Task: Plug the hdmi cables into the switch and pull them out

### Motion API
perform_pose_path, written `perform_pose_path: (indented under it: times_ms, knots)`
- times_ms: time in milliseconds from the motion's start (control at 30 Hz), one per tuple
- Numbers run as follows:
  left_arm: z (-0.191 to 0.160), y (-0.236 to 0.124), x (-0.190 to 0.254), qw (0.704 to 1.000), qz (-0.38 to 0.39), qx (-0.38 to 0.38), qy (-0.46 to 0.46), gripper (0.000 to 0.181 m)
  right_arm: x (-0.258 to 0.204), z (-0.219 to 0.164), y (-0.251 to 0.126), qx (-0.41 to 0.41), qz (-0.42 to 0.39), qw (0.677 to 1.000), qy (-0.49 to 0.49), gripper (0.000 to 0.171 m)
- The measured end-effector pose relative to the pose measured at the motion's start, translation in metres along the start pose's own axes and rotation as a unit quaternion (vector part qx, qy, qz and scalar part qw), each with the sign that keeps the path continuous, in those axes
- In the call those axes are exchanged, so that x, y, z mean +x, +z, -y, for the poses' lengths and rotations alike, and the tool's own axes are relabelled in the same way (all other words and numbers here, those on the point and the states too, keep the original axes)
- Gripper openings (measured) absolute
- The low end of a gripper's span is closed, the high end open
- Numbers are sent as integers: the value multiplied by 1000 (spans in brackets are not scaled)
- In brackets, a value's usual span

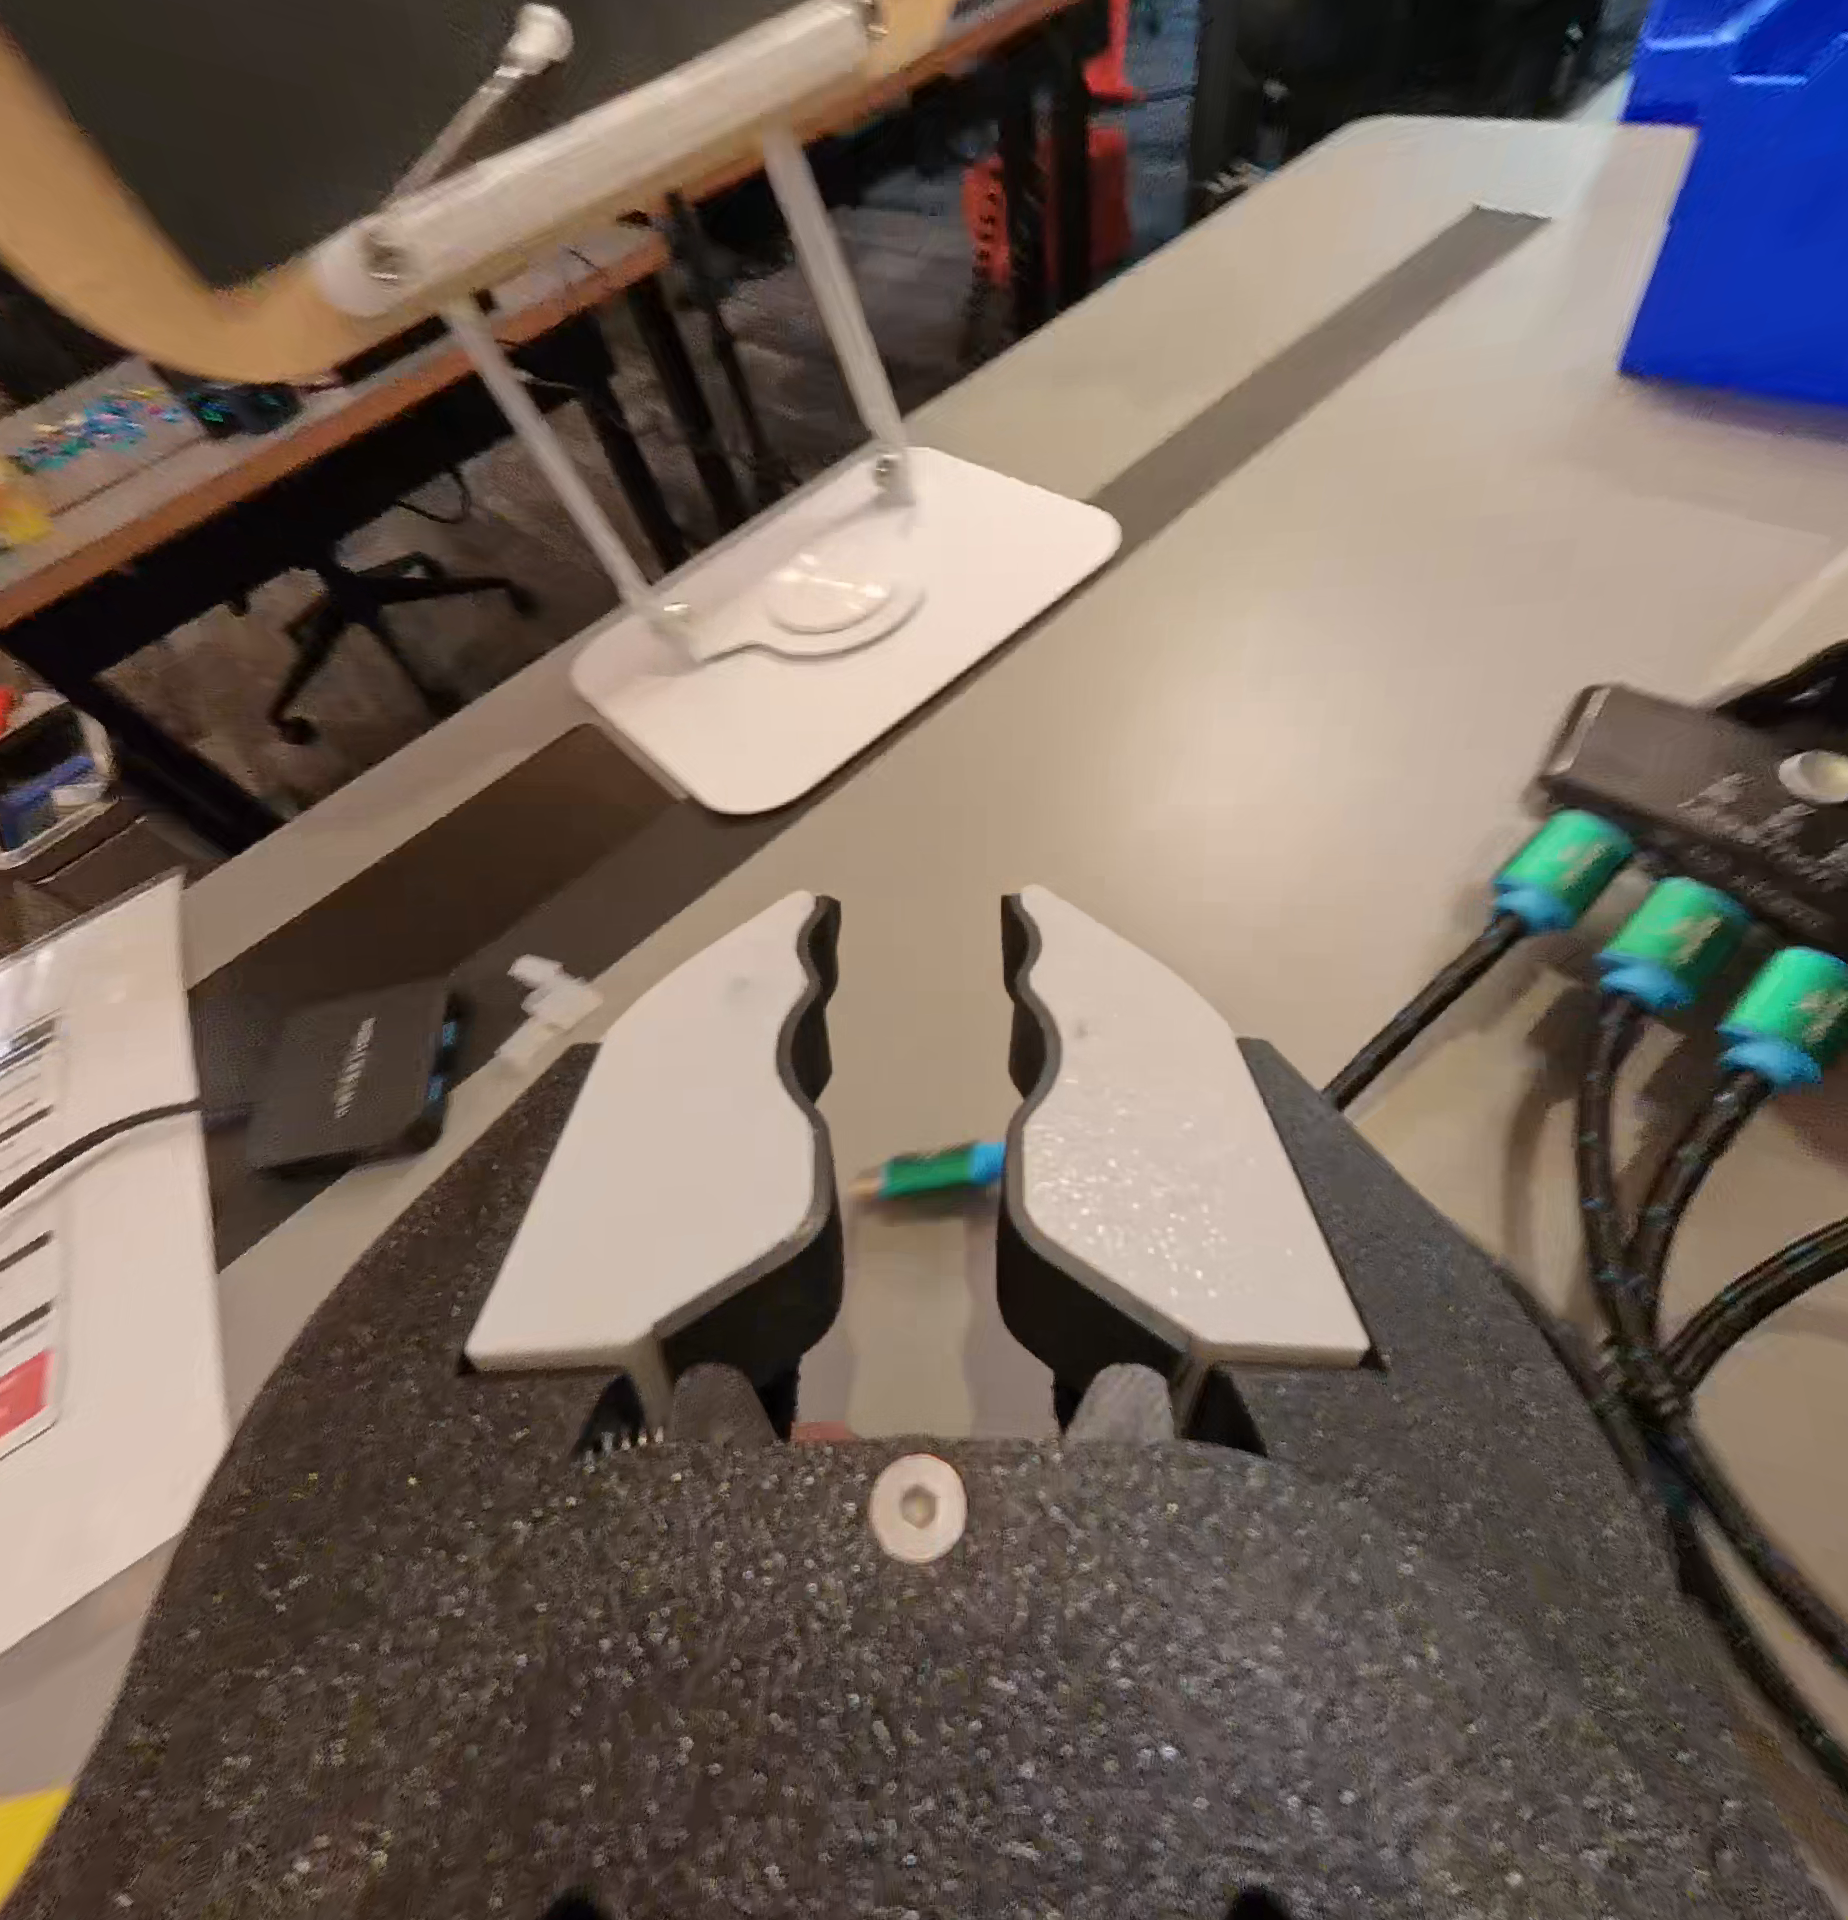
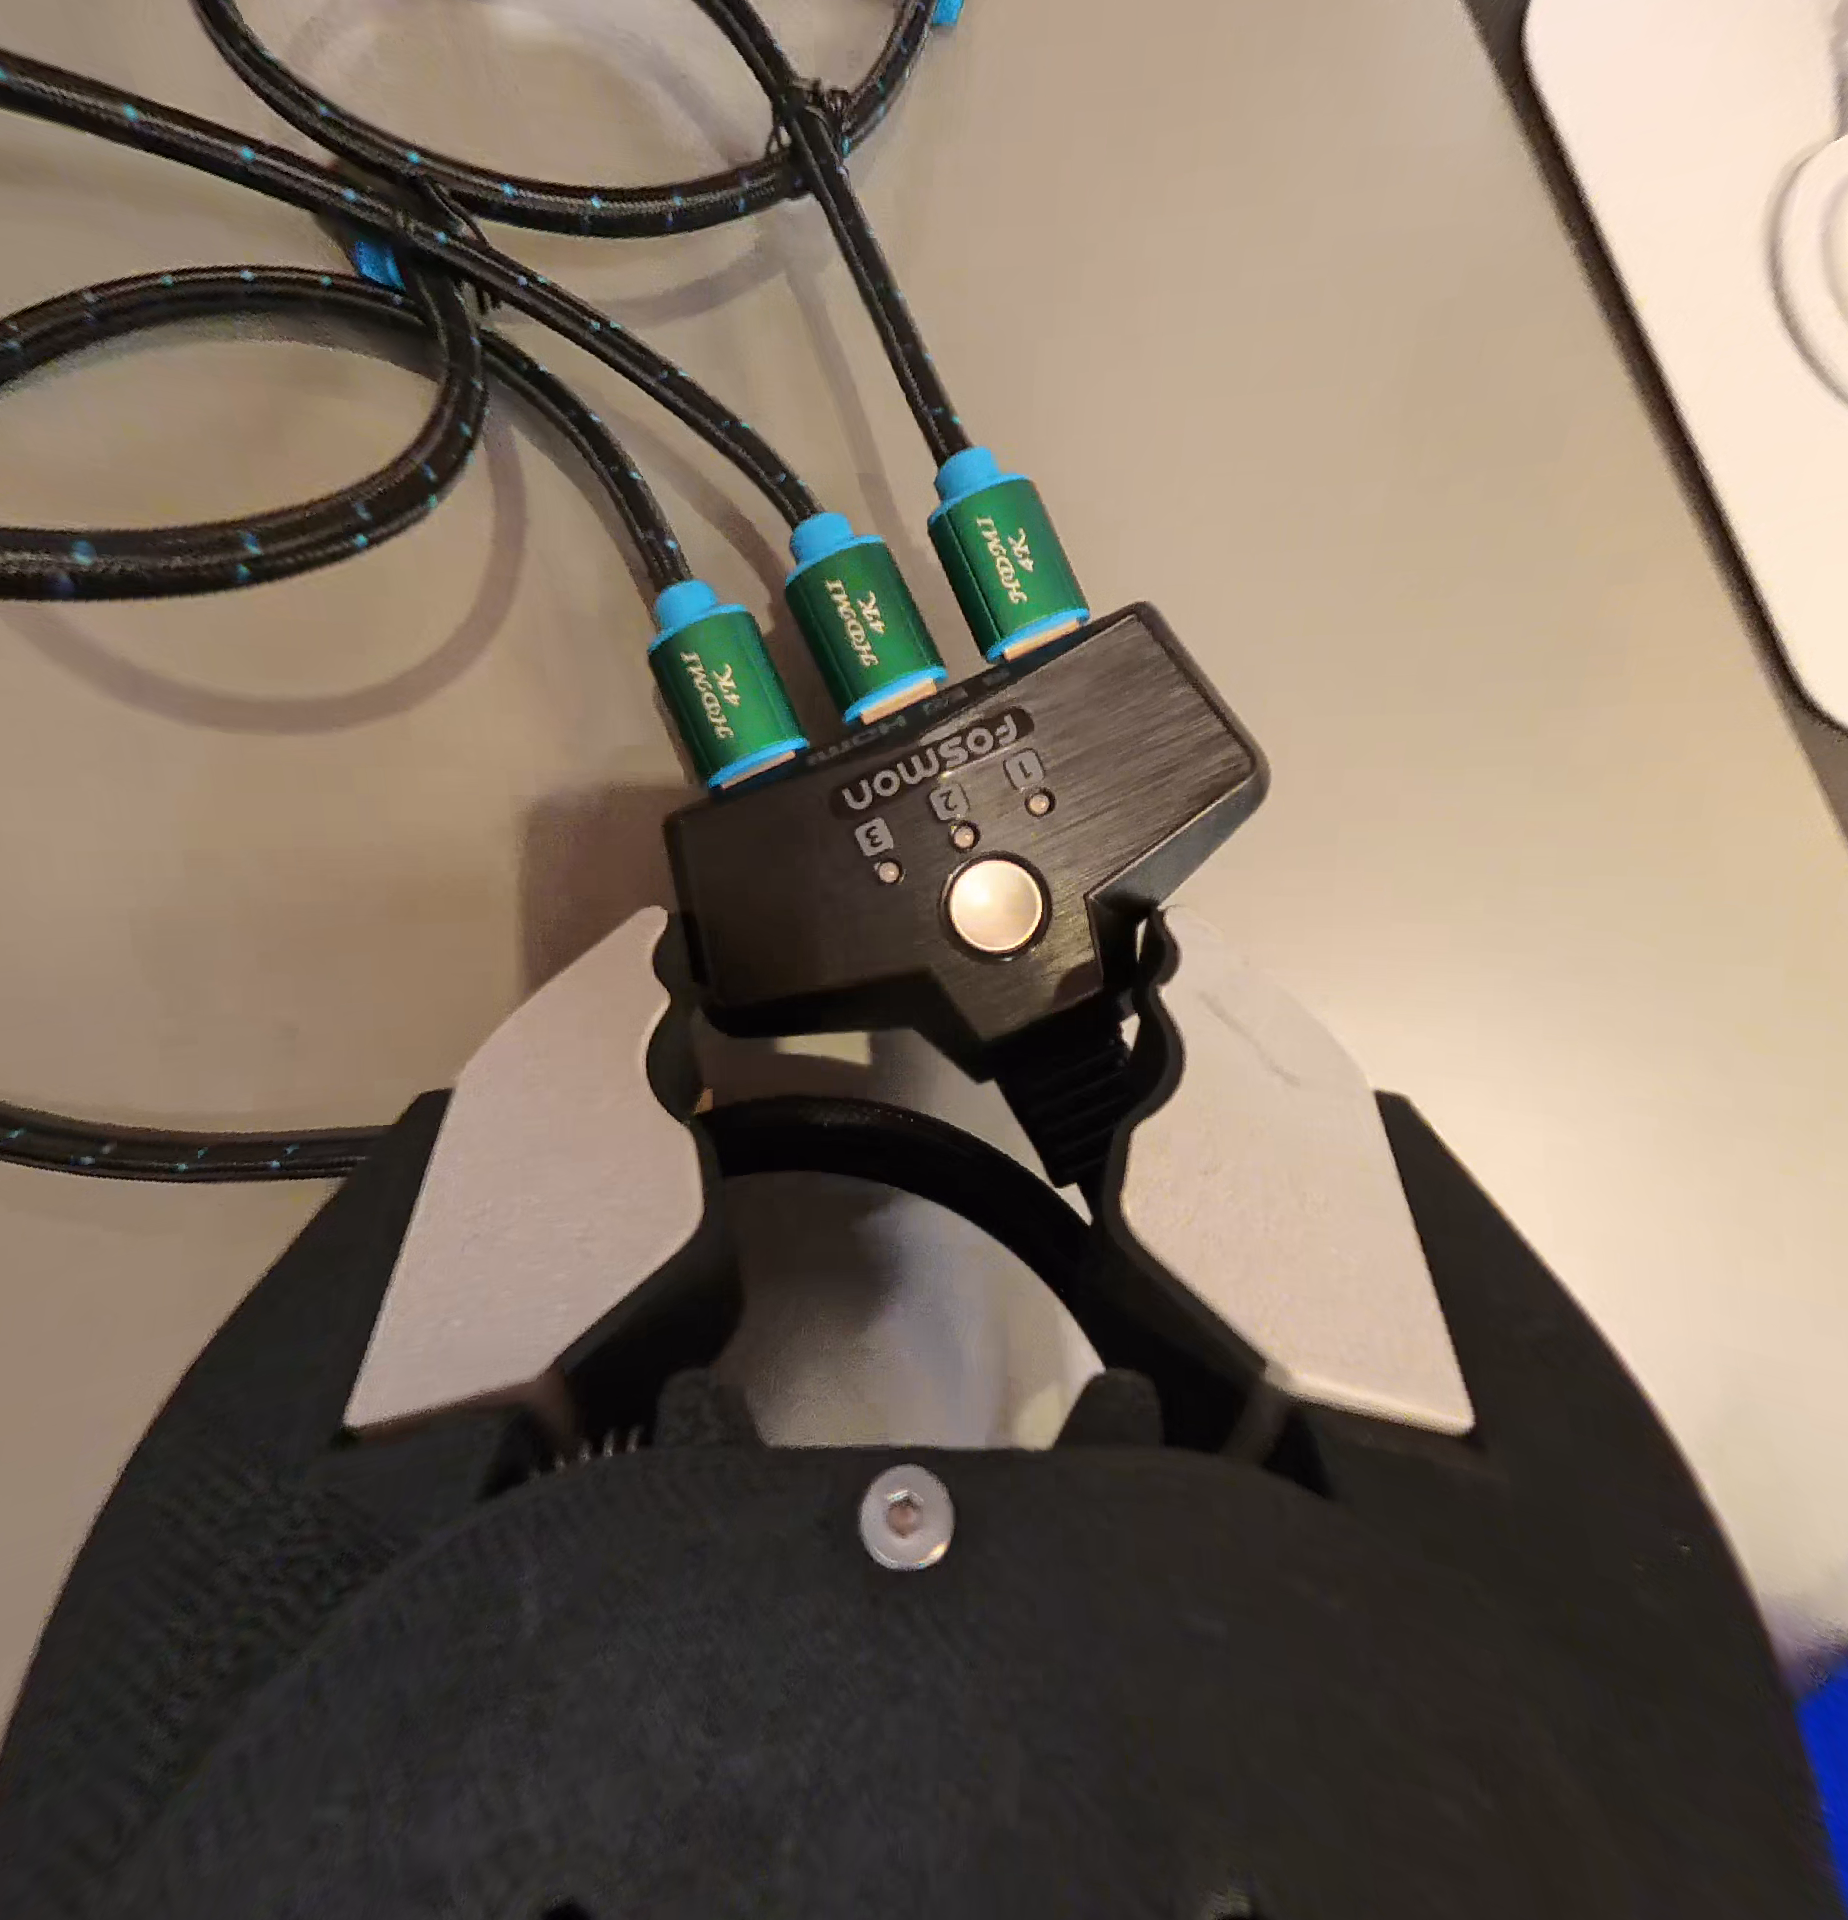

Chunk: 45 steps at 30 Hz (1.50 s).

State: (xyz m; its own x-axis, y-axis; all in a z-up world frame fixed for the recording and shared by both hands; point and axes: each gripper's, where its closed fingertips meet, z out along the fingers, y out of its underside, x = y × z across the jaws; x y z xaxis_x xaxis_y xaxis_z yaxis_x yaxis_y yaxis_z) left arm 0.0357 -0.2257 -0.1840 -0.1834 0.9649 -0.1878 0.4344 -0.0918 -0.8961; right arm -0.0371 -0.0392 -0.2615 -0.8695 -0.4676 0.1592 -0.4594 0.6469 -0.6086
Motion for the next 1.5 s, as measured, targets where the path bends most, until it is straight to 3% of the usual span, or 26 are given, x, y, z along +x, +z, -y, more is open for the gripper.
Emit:
perform_pose_path:
  times_ms: [33, 233, 500, 700, 833, 1000, 1133, 1333, 1500]
  knots:
    - [-5, -4, -9, 1000, 5, 2, -5, 30, 3, 0, -4, -1, -13, 1000, -7, 82]
    - [-60, -16, -30, 999, 38, -28, -25, 30, 20, 10, -35, 4, -103, 994, -48, 82]
    - [-77, -17, -10, 998, 44, -52, -7, 29, 50, 33, -98, 24, -222, 973, -51, 82]
    - [-87, -11, 5, 994, 41, -93, 39, 30, 74, 61, -188, 60, -314, 946, -47, 82]
    - [-89, -11, 6, 994, 39, -99, 37, 30, 102, 58, -265, 82, -374, 924, -4, 82]
    - [-91, -12, 6, 994, 35, -103, 29, 30, 150, 2, -349, 91, -456, 881, 92, 82]
    - [-94, -10, 9, 992, 33, -115, 41, 30, 181, -72, -371, 106, -468, 850, 216, 82]
    - [-98, -8, 13, 989, 31, -130, 65, 30, 198, -190, -321, 84, -399, 825, 391, 82]
    - [-98, -8, 13, 989, 30, -131, 65, 29, 187, -258, -259, 12, -357, 817, 452, 81]
